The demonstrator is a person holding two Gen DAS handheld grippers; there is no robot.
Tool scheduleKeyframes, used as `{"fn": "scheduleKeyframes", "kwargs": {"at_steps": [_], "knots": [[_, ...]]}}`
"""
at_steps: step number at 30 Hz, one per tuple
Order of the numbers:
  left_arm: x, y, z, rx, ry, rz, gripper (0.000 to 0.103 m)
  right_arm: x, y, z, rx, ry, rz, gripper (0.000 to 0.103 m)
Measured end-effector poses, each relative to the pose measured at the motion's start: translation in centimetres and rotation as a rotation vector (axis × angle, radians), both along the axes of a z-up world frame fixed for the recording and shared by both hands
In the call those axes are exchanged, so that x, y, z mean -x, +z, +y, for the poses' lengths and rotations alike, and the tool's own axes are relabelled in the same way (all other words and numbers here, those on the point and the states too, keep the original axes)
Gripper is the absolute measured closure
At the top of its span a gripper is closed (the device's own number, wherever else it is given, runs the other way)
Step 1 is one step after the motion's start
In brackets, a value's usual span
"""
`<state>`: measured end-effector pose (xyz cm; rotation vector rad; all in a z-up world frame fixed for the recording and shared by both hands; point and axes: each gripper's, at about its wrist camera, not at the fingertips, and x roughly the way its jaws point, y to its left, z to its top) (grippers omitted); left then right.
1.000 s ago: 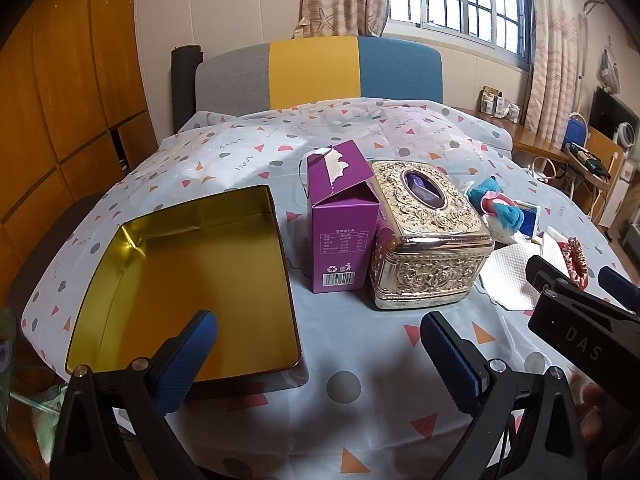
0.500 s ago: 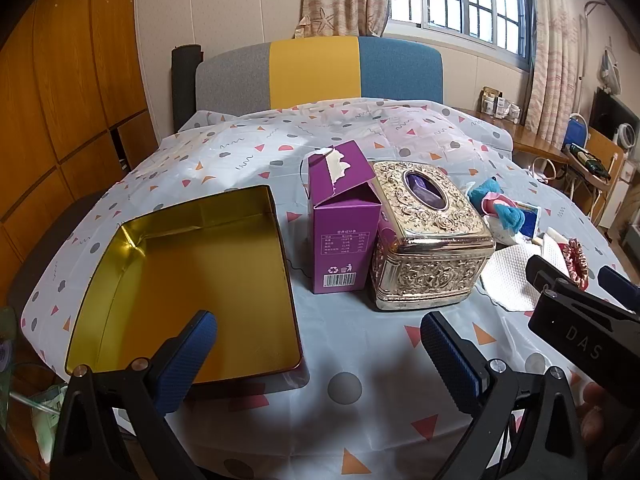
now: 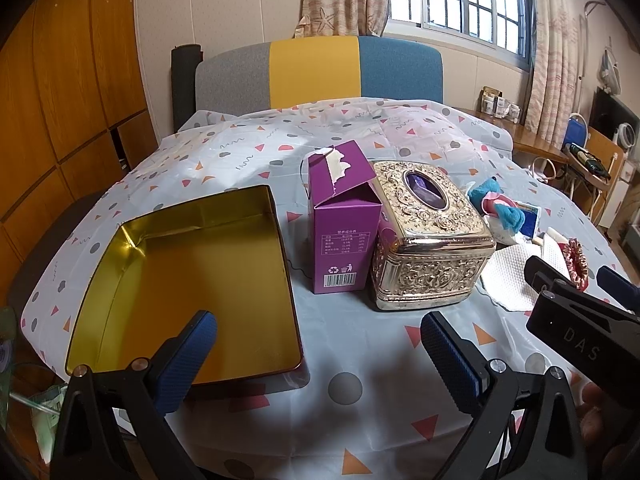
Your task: Organize soft objects
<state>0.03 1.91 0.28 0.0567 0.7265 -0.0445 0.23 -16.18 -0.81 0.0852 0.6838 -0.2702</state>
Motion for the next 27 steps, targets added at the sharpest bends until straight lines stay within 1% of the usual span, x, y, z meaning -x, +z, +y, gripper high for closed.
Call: {"fn": "scheduleKeyframes", "kwargs": {"at_steps": [13, 20, 25, 27], "knots": [[0.1, -0.2, -0.3, -0.002, -0.002, 0.006, 0.001, 0.0, 0.0, -0.1, -0.001, -0.002, 0.003, 0.003], [-0.1, -0.5, -0.8, -0.004, -0.015, 0.015, 0.0, 0.0, 0.2, -0.8, -0.004, -0.014, -0.004, 0.003], [-0.2, -0.6, -1.6, -0.012, -0.067, 0.011, 0.0, 0.1, 0.9, -2.9, -0.005, -0.048, -0.021, 0.003], [-0.3, -0.6, -2.3, -0.004, -0.136, 0.013, 0.0, 0.1, 1.3, -4.3, -0.011, -0.068, -0.03, 0.003]]}}
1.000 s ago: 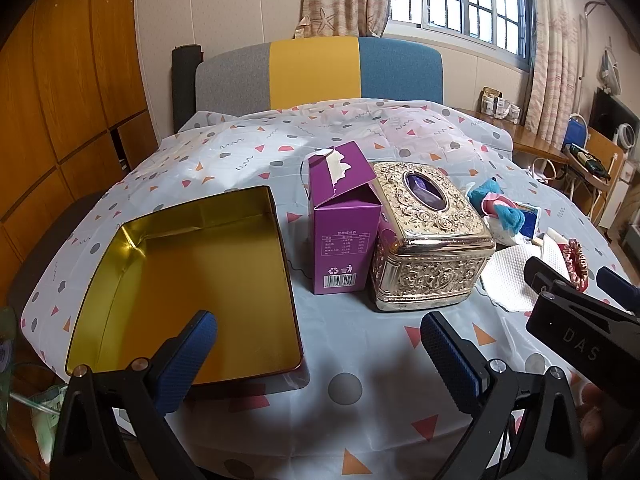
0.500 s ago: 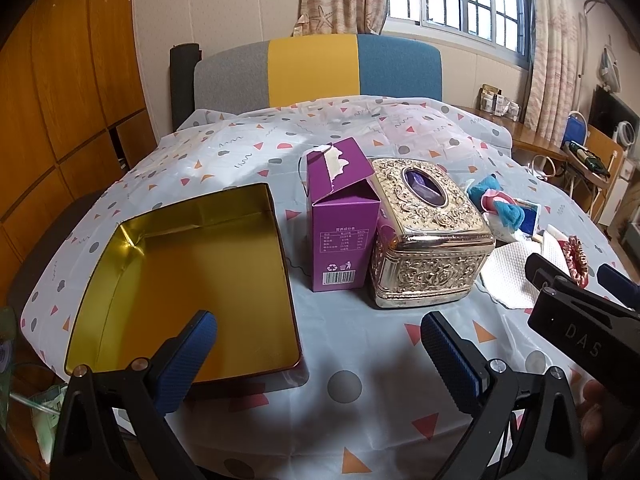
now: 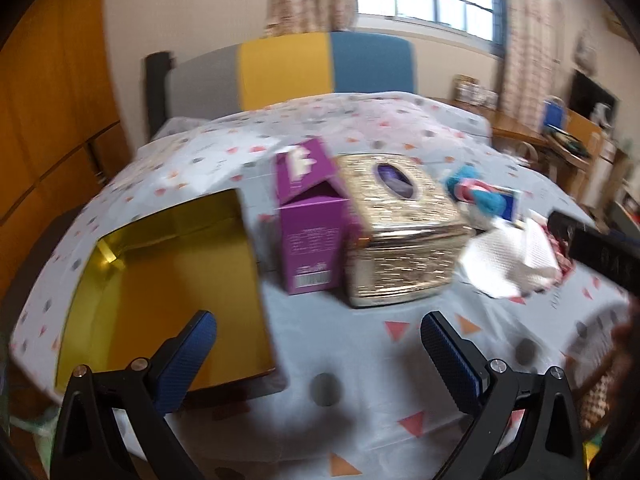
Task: Organize soft objects
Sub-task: 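Grasp the white paper towel with the left tool while the right tool grasps the brown scrunchie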
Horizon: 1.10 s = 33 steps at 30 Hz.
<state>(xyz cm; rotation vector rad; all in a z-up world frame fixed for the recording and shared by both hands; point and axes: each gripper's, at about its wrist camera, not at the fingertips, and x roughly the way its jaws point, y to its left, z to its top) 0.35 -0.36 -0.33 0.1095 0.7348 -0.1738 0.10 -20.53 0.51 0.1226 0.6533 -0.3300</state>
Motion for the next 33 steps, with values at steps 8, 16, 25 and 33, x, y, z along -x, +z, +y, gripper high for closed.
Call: {"fn": "scheduleKeyframes", "kwargs": {"at_steps": [8, 16, 25, 33], "knots": [[-1.4, -0.1, -6.3, 0.022, -0.322, 0.102, 0.0, 1.3, 0.7, -8.6, -0.143, -0.074, 0.007, 0.003], [-3.5, -0.9, -14.8, -0.002, -0.542, 0.17, 0.01, 4.4, 1.6, -15.4, -0.195, -0.241, -0.038, 0.003], [-6.2, -3.0, -22.0, 0.008, -0.624, 0.262, 0.022, 5.2, 0.1, -18.0, -0.25, -0.269, -0.023, 0.003], [-8.3, -6.6, -26.1, -0.038, -0.647, 0.326, 0.072, 4.4, -0.5, -18.5, -0.237, -0.237, 0.003, 0.003]]}}
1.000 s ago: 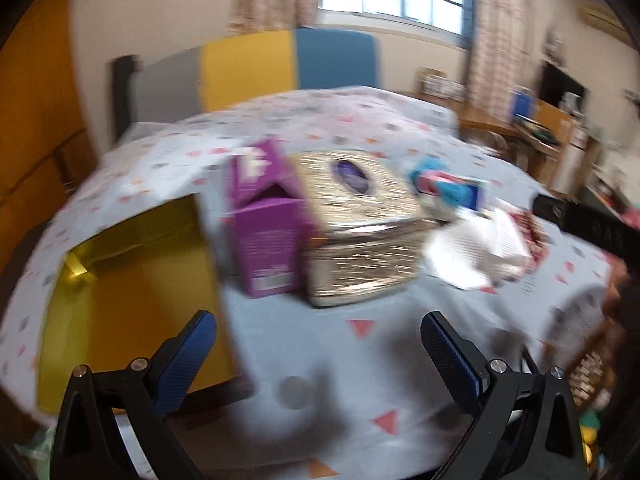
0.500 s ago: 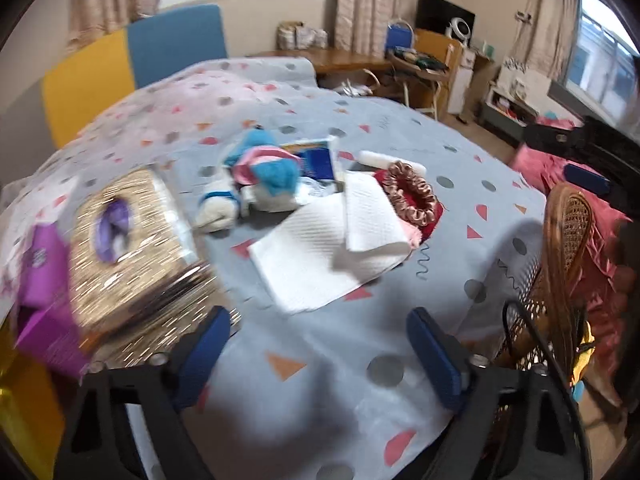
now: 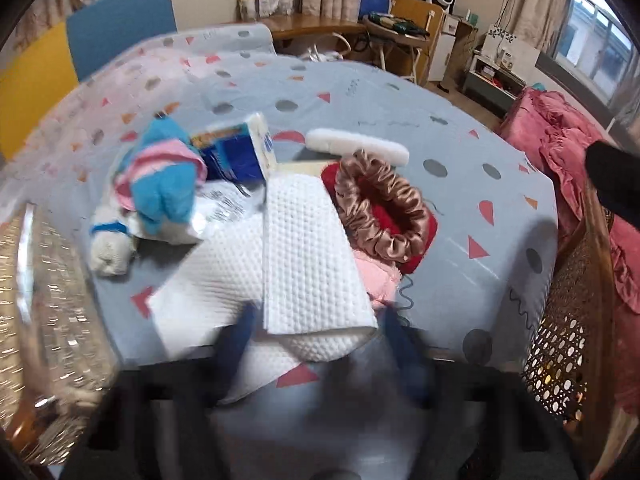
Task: Organize soft objects
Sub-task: 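Grasp the white paper towel with the left tool while the right tool grasps the brown scrunchie, then carry the paper towel into the gold tray and open the left tool while the right tool holds the scrunchie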
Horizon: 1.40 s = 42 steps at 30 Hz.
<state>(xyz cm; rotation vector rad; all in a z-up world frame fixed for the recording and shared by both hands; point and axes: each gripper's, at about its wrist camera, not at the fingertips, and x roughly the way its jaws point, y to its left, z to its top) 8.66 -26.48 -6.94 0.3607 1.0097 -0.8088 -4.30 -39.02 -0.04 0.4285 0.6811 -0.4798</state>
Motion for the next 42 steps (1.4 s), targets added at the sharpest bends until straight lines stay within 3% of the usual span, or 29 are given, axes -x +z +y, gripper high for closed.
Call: {"fn": "scheduleKeyframes", "kwargs": {"at_steps": [2, 5, 8, 11, 13, 16, 20, 21, 22, 24, 27, 34, 42], "knots": [[-0.5, -0.4, 0.8, 0.033, 0.012, 0.053, 0.086, -0.2, -0.1, -0.3, -0.003, 0.004, 0.002, 0.003], [-0.1, 0.3, 2.8, 0.081, 0.026, 0.046, 0.094, -0.9, -0.3, -0.7, -0.023, 0.027, 0.013, 0.004], [0.6, 1.4, 5.1, 0.131, 0.048, 0.054, 0.096, -2.8, -0.7, -0.6, -0.053, 0.109, 0.048, 0.014], [1.5, 2.1, 7.0, 0.156, 0.061, 0.052, 0.096, -5.9, -1.1, 0.6, -0.064, 0.239, 0.136, 0.015], [2.1, 2.2, 7.8, 0.155, 0.063, 0.05, 0.096, -8.2, -1.5, 1.7, -0.017, 0.294, 0.218, 0.016], [2.9, 2.4, 8.8, 0.154, 0.066, 0.046, 0.097, -11.3, -2.6, 2.7, 0.03, 0.355, 0.329, 0.025], [3.0, 3.4, 9.1, 0.173, 0.06, 0.032, 0.099, -14.6, -4.9, 2.6, -0.007, 0.397, 0.441, 0.03], [2.9, 4.3, 9.2, 0.185, 0.058, 0.013, 0.099, -15.4, -5.7, 2.7, -0.009, 0.394, 0.47, 0.037], [2.7, 5.1, 9.4, 0.2, 0.059, 0.0, 0.099, -15.7, -6.1, 2.6, -0.002, 0.383, 0.485, 0.055], [2.0, 7.2, 9.8, 0.242, 0.065, -0.029, 0.099, -16.1, -7.0, 2.5, -0.016, 0.364, 0.51, 0.074], [0.4, 10.5, 10.9, 0.316, 0.101, -0.067, 0.1, -15.6, -7.0, 1.9, -0.059, 0.359, 0.464, 0.083], [-4.2, 17.2, 16.3, 0.472, 0.239, -0.122, 0.1, -15.4, -8.0, 0.6, -0.168, 0.348, 0.451, 0.083], [-8.2, 20.4, 26.7, 0.5, 0.484, -0.24, 0.1, -15.3, -7.8, 0.3, -0.186, 0.355, 0.435, 0.083]]}}
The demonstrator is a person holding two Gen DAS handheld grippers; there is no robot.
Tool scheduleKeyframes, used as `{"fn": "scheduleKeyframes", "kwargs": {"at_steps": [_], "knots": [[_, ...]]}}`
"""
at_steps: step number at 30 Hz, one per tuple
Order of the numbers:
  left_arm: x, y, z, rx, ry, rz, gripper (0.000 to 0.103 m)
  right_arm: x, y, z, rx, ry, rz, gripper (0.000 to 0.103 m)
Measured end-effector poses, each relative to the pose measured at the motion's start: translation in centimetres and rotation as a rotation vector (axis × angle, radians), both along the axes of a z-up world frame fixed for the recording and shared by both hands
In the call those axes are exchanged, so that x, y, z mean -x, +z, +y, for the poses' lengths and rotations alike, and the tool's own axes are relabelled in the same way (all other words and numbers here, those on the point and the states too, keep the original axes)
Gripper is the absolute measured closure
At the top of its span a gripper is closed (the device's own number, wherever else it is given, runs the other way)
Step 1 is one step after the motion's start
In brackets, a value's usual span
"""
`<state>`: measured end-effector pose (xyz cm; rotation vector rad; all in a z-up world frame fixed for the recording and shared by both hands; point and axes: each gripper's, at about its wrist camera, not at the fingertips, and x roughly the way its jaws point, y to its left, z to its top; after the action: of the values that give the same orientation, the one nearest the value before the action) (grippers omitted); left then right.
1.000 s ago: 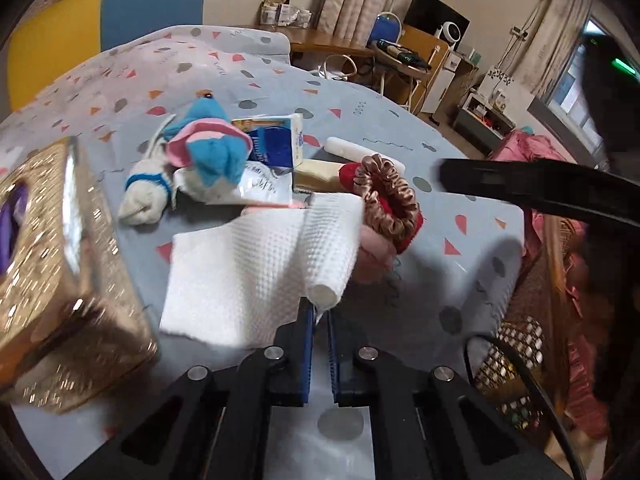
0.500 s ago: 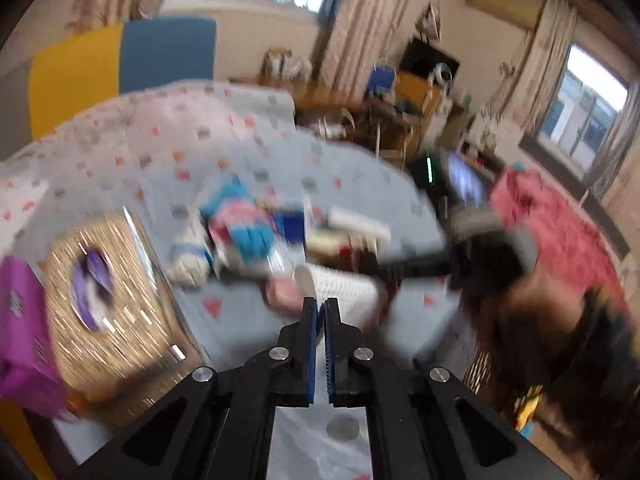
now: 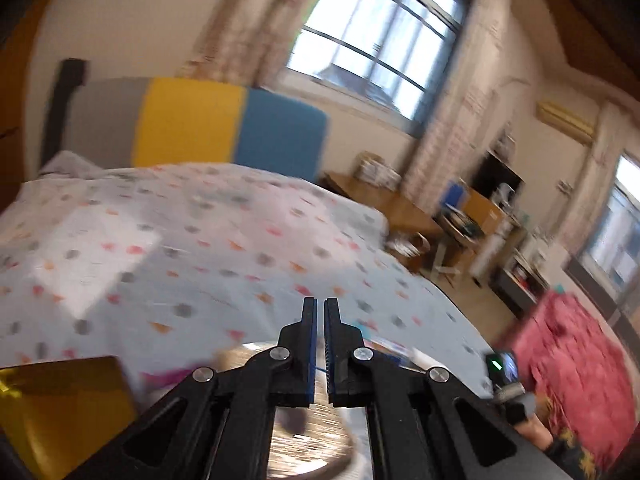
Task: Organize soft objects
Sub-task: 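Carry the paper towel into the gold tray and open the left tool while the right tool holds the scrunchie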
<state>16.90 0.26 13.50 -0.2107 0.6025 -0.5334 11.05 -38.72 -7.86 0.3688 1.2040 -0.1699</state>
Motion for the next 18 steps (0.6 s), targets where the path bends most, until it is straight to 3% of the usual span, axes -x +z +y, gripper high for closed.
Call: {"fn": "scheduleKeyframes", "kwargs": {"at_steps": [3, 5, 7, 11, 15, 16, 18], "knots": [[-0.6, -0.1, 4.3, 0.006, 0.102, 0.013, 0.1, -0.1, -0.1, 0.0, -0.002, -0.002, 0.0, 0.083], [0.2, -0.4, 5.3, 0.018, 0.103, 0.016, 0.1, 0.2, 0.0, 0.0, -0.004, 0.0, 0.001, 0.083], [2.0, -0.9, 4.3, -0.022, 0.046, 0.002, 0.1, 0.2, 0.0, 0.0, -0.005, -0.001, 0.003, 0.083], [5.8, -3.9, 0.2, -0.091, -0.188, 0.046, 0.1, 0.0, -0.2, -0.1, -0.002, -0.011, 0.006, 0.083], [10.4, -9.9, -4.2, -0.202, -0.375, 0.129, 0.097, 0.0, -0.3, -0.2, -0.002, -0.023, 0.008, 0.083], [11.3, -11.6, -5.0, -0.23, -0.395, 0.155, 0.094, 0.0, -0.3, -0.3, -0.003, -0.025, 0.007, 0.083], [12.0, -14.4, -6.0, -0.242, -0.411, 0.229, 0.063, 0.1, -0.3, -0.3, -0.007, -0.028, 0.002, 0.083]]}}
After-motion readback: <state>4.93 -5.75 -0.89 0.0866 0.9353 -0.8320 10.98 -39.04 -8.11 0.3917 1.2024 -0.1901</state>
